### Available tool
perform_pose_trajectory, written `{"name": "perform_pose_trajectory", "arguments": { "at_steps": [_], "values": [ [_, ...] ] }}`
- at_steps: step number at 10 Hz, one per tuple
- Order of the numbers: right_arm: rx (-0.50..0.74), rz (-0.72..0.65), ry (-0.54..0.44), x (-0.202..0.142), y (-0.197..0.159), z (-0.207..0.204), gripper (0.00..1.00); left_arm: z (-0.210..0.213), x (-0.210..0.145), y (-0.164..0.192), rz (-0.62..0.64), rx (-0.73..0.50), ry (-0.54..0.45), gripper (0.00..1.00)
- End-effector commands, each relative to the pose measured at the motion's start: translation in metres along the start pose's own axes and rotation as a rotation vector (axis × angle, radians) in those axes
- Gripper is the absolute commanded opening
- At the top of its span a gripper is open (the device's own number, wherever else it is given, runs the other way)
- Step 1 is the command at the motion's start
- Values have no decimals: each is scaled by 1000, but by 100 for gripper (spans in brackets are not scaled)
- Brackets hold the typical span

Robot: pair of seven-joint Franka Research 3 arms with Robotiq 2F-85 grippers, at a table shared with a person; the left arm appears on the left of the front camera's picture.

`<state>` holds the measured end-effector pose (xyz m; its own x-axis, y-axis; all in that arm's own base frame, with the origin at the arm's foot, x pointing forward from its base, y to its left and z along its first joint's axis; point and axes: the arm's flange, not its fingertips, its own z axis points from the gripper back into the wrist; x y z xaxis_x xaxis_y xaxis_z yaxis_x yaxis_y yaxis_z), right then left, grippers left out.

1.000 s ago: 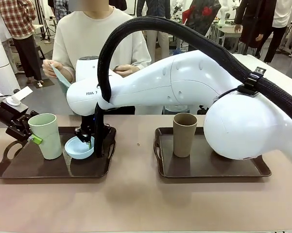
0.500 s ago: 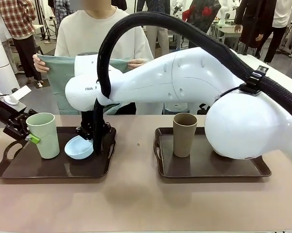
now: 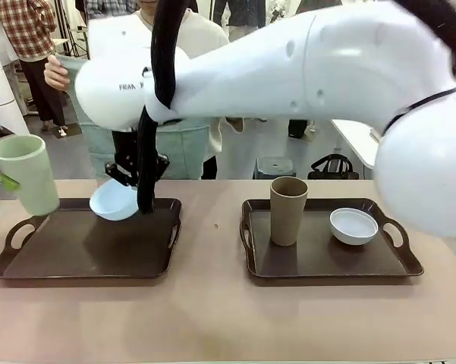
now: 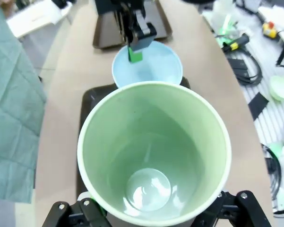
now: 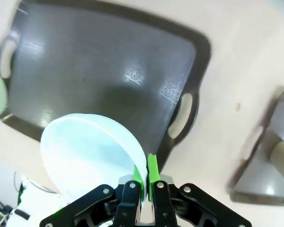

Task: Set up a tray with a mat and arrange the tableware.
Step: Pick up the Picnic Bowl and Reusable plastic cup from the Handle tray in front of the human's position and hold them in the air.

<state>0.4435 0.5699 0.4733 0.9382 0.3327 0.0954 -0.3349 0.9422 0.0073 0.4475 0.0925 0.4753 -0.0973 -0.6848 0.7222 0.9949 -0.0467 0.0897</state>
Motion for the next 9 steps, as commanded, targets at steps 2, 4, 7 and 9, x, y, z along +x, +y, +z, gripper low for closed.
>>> {"name": "perform_pose_trajectory", "arguments": {
  "at_steps": [2,4,7,9],
  "values": [
    [-67,-37,-99,-42,5,33,0,24,30,-27,23,20,-34,0],
    [-19,-31,-133,-53,3,48,0,38,41,-31,74,28,-47,0],
    [-23,-4,-93,-41,13,56,0,39,38,-29,31,30,-35,0],
    [-23,-4,-93,-41,13,56,0,39,38,-29,31,30,-35,0]
  ]
}}
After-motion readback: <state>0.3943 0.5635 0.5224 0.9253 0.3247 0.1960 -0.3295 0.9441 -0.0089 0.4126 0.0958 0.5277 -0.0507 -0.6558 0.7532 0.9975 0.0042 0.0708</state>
